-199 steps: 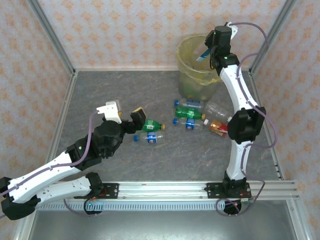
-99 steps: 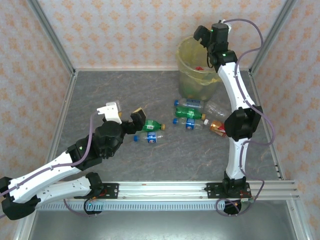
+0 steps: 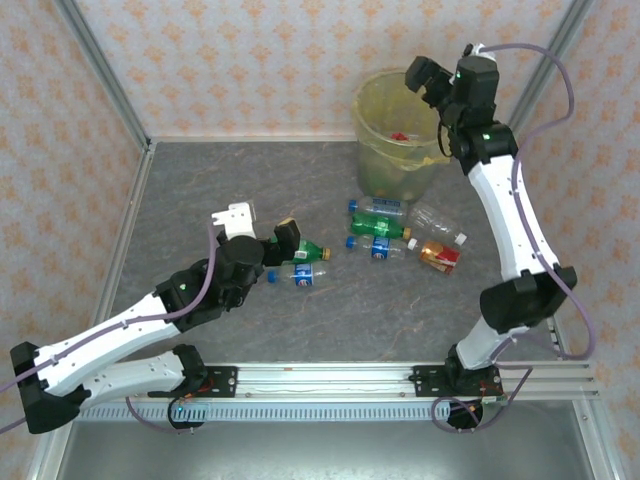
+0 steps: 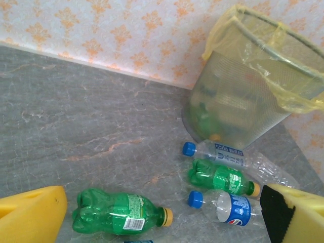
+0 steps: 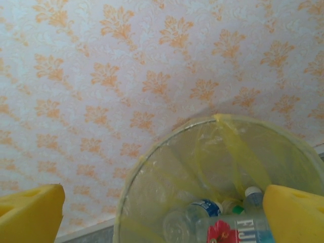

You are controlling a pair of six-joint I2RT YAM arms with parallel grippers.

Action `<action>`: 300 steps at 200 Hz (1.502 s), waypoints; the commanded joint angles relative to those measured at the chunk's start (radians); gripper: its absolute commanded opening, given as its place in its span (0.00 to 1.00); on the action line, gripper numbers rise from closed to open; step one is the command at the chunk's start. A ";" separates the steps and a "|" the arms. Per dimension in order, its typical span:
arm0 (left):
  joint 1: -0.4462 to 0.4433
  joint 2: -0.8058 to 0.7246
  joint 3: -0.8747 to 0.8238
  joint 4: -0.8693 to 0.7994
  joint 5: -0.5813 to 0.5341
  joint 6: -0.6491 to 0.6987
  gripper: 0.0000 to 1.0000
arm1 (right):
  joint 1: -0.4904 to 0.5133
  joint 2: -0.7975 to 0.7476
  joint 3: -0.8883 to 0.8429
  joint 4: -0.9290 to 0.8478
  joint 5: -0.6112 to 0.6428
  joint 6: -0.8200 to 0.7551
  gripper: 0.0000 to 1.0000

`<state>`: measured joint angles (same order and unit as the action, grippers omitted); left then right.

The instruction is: Put the plastic bottles in the bin

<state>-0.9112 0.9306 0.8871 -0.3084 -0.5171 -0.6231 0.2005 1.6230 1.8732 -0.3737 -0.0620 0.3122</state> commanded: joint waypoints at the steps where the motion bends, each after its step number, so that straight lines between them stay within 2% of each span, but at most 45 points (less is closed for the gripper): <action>1: 0.036 0.026 -0.016 -0.025 0.041 -0.055 0.99 | 0.013 -0.091 -0.132 0.035 -0.035 -0.020 1.00; 38: 0.110 0.063 -0.064 -0.036 0.143 -0.134 0.99 | 0.044 -0.260 -0.369 0.066 -0.070 -0.015 1.00; 66: 0.133 0.098 -0.084 -0.059 0.184 -0.187 0.99 | 0.073 -0.372 -0.511 0.064 -0.081 -0.010 1.00; 123: 0.161 0.204 -0.098 -0.126 0.260 -0.394 0.99 | 0.090 -0.560 -0.712 0.065 -0.097 0.043 1.00; 139: 0.166 0.215 -0.114 -0.136 0.272 -0.473 0.99 | 0.091 -0.583 -0.741 0.064 -0.104 0.047 1.00; 191: 0.233 0.194 -0.249 -0.051 0.486 -0.757 0.99 | 0.091 -0.612 -0.779 0.071 -0.136 0.062 1.00; 230: 0.237 0.135 -0.354 0.009 0.552 -0.979 0.95 | 0.091 -0.617 -0.787 0.082 -0.140 0.055 1.00; 269: 0.236 0.149 -0.332 -0.018 0.570 -1.009 0.94 | 0.091 -0.630 -0.808 0.090 -0.144 0.064 1.00; 300: 0.233 0.189 -0.314 0.024 0.604 -1.037 0.93 | 0.091 -0.647 -0.829 0.092 -0.141 0.066 1.00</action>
<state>-0.6796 1.0904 0.5396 -0.3229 0.0513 -1.6028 0.2855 1.0054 1.0626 -0.3122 -0.2012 0.3672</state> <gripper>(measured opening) 0.942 0.996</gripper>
